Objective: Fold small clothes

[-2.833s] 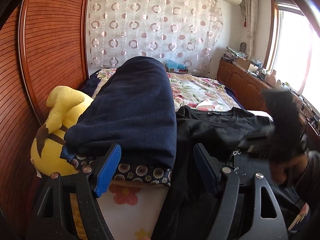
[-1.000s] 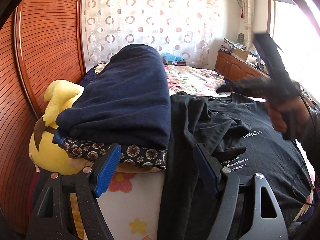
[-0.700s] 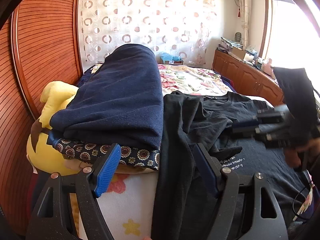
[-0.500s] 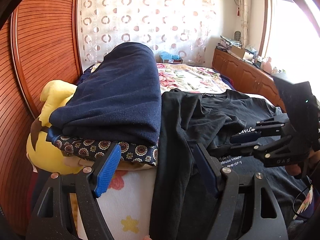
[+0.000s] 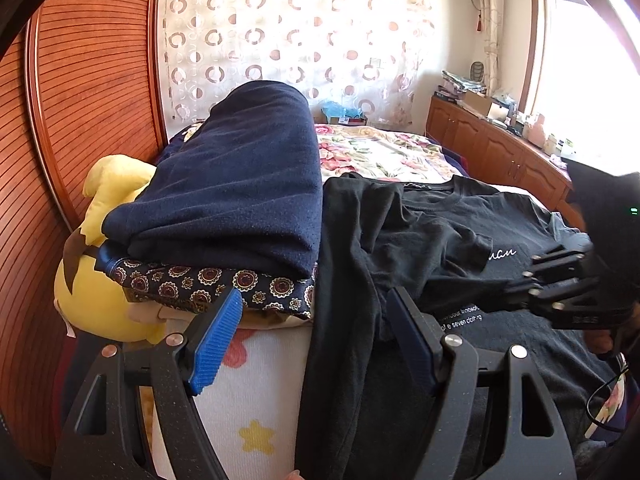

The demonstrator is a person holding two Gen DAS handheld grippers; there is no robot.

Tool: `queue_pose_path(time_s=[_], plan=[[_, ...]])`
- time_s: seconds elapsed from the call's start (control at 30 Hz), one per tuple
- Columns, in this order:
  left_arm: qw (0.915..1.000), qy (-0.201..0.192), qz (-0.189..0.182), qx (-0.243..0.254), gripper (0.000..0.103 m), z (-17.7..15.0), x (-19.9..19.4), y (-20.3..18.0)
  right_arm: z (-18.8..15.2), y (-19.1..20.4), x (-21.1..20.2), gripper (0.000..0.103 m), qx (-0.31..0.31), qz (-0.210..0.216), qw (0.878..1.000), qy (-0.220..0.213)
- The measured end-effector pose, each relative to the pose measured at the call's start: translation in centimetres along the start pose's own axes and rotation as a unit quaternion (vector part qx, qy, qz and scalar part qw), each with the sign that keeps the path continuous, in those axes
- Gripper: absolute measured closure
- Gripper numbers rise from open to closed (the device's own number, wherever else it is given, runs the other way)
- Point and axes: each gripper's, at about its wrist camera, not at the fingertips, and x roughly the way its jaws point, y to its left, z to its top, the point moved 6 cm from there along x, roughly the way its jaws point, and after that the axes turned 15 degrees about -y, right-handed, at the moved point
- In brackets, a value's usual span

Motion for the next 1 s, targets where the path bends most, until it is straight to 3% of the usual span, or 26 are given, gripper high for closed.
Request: queue_pose_path(time_s=[0.33, 0.4, 0.57, 0.93, 1.0], plan=[[0.9995, -0.004, -0.015, 0.026, 0.027, 1.5, 1.4, -2.2, -2.9, -0.1, -4.2, 0.101, 0.018, -0.024, 1.0, 0.002], [0.9992, -0.008, -0.021, 0.034, 0.027, 2.3, 1.9, -3.0, -2.9, -1.0, -4.9, 0.092, 0.03, -0.042, 0.999, -0.003], [0.9979, -0.009, -0.037, 0.053, 0.027, 3.8, 3.7, -5.0, -2.6, -2.7, -7.1, 0.086, 0.053, -0.075, 0.995, -0.027], [0.9967, 0.004, -0.042, 0.07, 0.027, 4.9, 7.2, -7.7, -2.2, -4.6, -11.2, 0.085, 0.051, -0.109, 0.991, -0.057], [0.9963, 0.008, -0.045, 0.072, 0.027, 5.0, 7.9, -7.9, -2.2, -4.8, -11.2, 0.076, 0.05, -0.113, 0.991, -0.059]])
